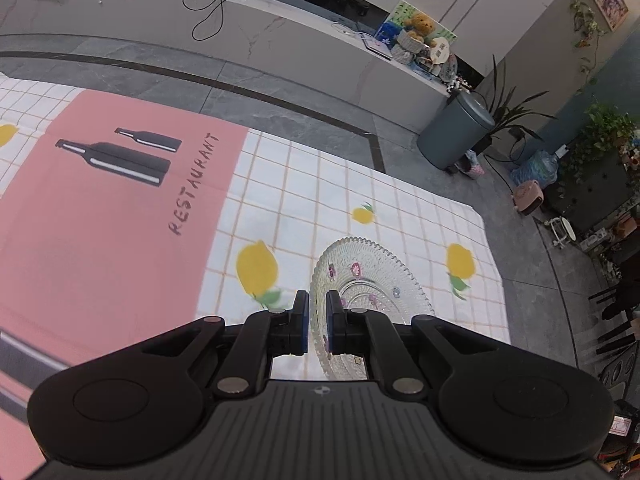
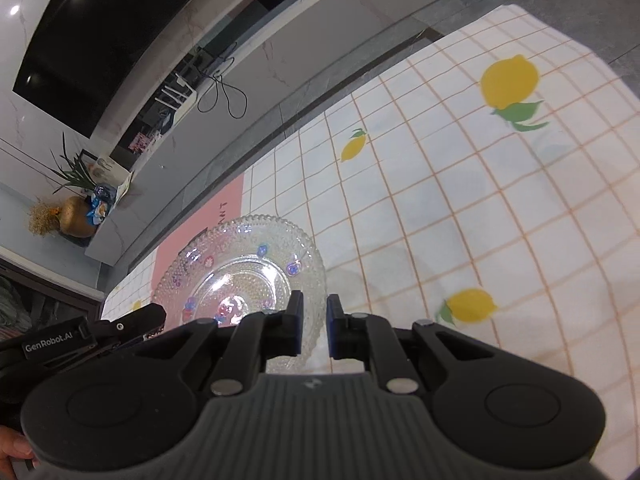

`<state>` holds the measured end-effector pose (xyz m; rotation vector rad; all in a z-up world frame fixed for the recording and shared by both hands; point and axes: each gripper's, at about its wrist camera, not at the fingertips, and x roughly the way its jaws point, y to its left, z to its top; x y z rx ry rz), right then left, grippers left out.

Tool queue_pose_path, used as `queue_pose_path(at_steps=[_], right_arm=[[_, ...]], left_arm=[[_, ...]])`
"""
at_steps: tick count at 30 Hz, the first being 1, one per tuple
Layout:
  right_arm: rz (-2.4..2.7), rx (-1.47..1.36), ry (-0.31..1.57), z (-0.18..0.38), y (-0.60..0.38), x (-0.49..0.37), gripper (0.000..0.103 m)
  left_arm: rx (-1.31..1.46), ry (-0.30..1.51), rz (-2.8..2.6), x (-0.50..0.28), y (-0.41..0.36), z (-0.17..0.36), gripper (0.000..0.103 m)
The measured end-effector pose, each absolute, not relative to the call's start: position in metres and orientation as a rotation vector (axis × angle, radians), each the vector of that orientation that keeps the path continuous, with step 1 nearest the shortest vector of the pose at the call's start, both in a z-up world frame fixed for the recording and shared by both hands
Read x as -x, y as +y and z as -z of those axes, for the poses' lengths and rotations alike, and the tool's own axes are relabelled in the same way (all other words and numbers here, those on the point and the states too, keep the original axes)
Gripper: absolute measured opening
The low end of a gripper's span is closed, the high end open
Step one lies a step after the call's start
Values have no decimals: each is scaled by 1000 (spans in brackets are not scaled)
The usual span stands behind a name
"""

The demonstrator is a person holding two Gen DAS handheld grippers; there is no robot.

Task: Organize plates and bowls
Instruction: 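Carry the small glass bowl with both grippers over the glass plate stack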

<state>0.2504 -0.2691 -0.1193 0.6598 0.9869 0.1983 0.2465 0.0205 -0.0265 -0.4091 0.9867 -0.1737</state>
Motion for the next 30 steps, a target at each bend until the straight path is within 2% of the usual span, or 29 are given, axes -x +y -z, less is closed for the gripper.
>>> queue_pose_path(at_steps=[15, 30], right_arm=[[-158, -688, 905, 94, -328, -153, 10], [-84, -698, 897, 114, -381, -94, 10]], left_arm=[[454, 952, 271, -167, -34, 3, 8], [478, 985, 366, -128, -75, 41, 8]])
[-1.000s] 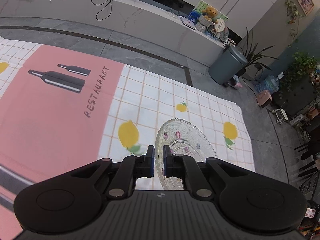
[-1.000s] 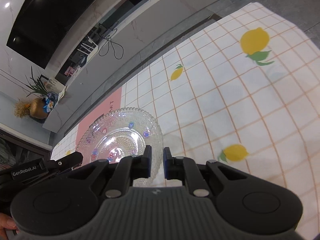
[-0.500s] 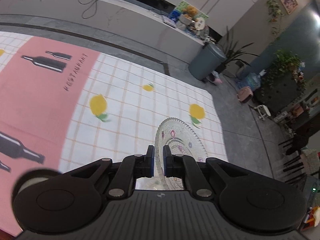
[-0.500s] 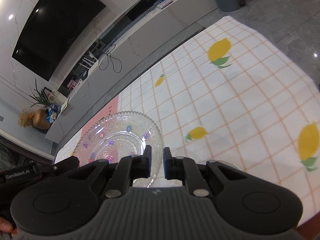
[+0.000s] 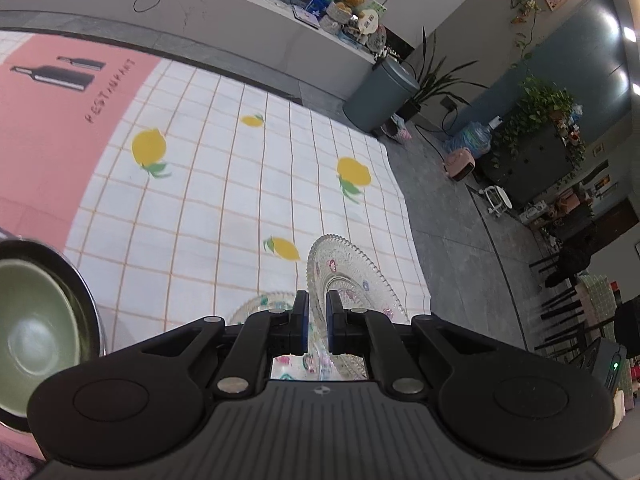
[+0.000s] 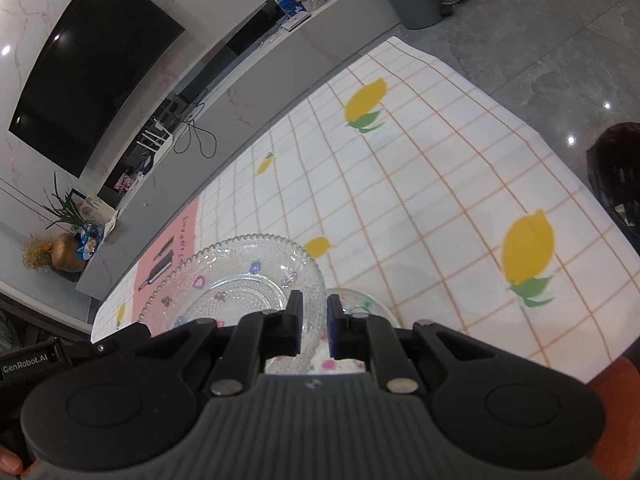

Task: Organize plates and bowls
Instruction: 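Carry the small glass bowl with both grippers over the glass plate stack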

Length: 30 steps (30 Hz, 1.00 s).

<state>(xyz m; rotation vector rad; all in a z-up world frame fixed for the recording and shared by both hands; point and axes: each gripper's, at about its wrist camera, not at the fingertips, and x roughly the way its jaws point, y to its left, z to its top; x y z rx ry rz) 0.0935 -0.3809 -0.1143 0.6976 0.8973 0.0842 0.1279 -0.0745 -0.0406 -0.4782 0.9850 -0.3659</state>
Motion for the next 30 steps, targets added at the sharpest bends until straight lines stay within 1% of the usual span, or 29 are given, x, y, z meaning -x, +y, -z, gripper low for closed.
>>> queue_pose_path(at_steps=[17, 30], right_arm=[[-56, -596, 988, 159, -376, -94, 8], [-44, -520, 1017, 172, -366, -105, 8]], left_arm=[[507, 1087, 296, -115, -71, 109, 8], [462, 1108, 277, -115, -76, 124, 9]])
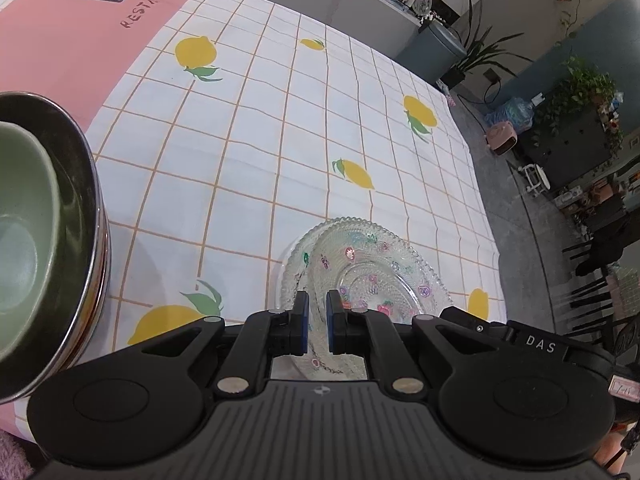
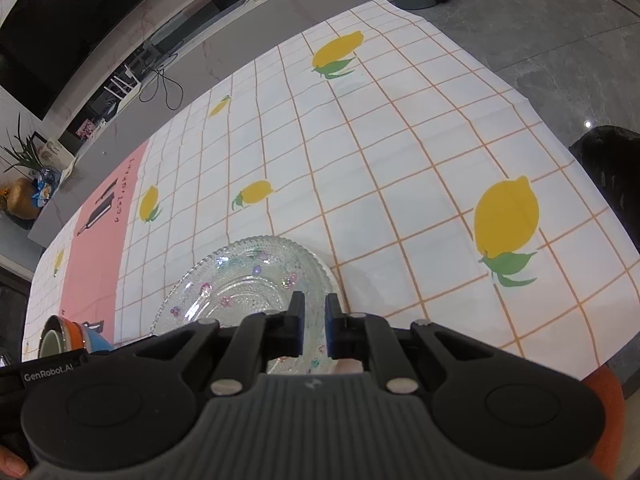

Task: Organize plates and bowls
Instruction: 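Carry the small glass bowl with both grippers over the glass plate stack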

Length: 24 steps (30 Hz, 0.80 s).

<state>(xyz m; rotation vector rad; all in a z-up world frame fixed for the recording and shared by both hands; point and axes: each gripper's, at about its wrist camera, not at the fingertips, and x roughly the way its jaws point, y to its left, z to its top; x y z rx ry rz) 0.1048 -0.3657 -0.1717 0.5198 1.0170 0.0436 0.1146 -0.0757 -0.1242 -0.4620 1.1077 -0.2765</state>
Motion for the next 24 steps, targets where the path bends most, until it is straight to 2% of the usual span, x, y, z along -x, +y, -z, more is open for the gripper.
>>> queue_pose_path(at_steps=[13, 24], right_arm=[[-34, -477, 1042, 181, -360, -111, 8], [-25, -298, 1012, 177, -339, -113, 8]], left_arm=[[399, 1125, 245, -117, -82, 128, 9], [221, 1088, 230, -114, -96, 128, 6]])
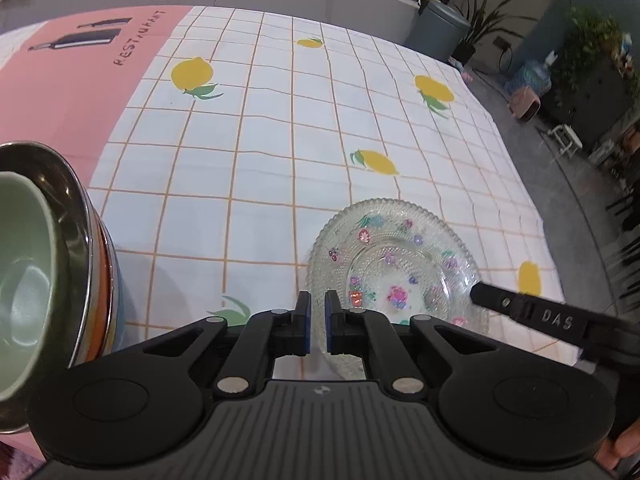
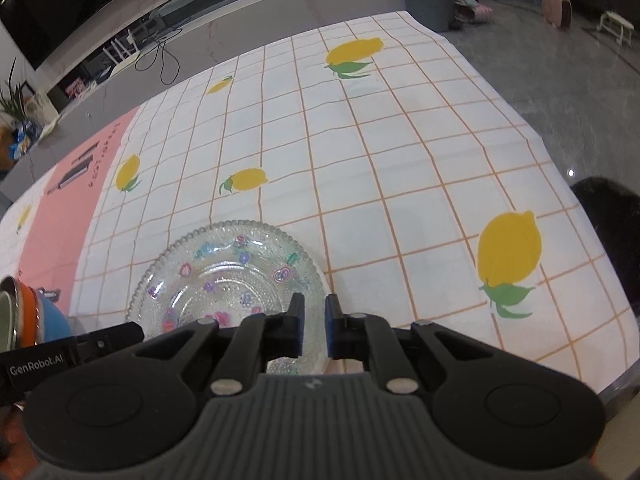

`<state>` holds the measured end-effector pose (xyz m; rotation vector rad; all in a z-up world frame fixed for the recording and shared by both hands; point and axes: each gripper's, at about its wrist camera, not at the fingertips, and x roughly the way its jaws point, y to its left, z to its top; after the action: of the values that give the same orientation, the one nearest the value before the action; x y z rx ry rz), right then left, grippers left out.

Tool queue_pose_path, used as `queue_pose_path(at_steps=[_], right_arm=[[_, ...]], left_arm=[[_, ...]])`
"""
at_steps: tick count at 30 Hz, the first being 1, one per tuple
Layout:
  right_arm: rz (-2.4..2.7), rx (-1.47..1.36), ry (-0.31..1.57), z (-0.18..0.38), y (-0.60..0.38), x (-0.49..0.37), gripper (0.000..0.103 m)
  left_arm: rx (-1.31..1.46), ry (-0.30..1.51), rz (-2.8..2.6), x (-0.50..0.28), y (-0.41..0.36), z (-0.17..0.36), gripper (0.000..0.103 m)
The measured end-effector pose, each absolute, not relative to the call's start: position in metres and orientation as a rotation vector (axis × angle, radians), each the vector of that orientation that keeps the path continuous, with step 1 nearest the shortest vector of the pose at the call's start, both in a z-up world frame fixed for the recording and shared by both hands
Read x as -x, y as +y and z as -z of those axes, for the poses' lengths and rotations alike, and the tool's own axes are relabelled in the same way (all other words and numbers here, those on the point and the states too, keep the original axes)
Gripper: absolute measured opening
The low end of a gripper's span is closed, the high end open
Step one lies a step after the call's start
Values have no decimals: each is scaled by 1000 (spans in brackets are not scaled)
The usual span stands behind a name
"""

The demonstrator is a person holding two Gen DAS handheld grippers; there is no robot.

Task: Organize plates and bowls
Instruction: 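Carry the small glass bowl with both grippers over the glass plate stack, then lower the small glass bowl onto the glass plate and open both grippers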

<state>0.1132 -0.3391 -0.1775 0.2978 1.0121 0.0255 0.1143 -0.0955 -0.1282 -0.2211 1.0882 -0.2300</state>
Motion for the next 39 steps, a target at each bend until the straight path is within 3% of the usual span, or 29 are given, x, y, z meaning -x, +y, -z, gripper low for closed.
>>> queue_pose_path(at_steps=[3, 6, 7, 9, 13, 14, 18, 19, 31, 39], right_arm=[[-27, -289, 997, 177, -339, -112, 11], [-27, -297, 977, 175, -340, -111, 12], [-23, -301, 971, 174, -341, -109, 15], [-27, -330, 955, 171, -345, -107, 31], [-16, -424, 972, 176, -355, -107, 31], [-9, -445, 980, 179, -357, -107, 30], [-7, -532, 1004, 188, -362, -103, 10], [-8, -552, 1009, 191, -363, -102, 9], [10, -564, 1009, 190, -365, -102, 9], [18, -492, 966, 180, -359, -94, 23]], left_arm=[[204, 1070, 237, -112, -97, 127, 7], [182, 990, 224, -109, -96, 120, 14], [171, 970, 217, -109, -96, 118, 21], [174, 956, 213, -115, -95, 119, 22], [241, 1005, 220, -128, -90, 135, 21], [266, 1006, 239, -128, -88, 137, 14], [271, 1013, 254, -124, -88, 137, 11], [270, 1019, 254, -123, -89, 137, 11], [268, 1047, 273, -120, -90, 137, 10], [147, 951, 245, -103, -100, 120, 13]])
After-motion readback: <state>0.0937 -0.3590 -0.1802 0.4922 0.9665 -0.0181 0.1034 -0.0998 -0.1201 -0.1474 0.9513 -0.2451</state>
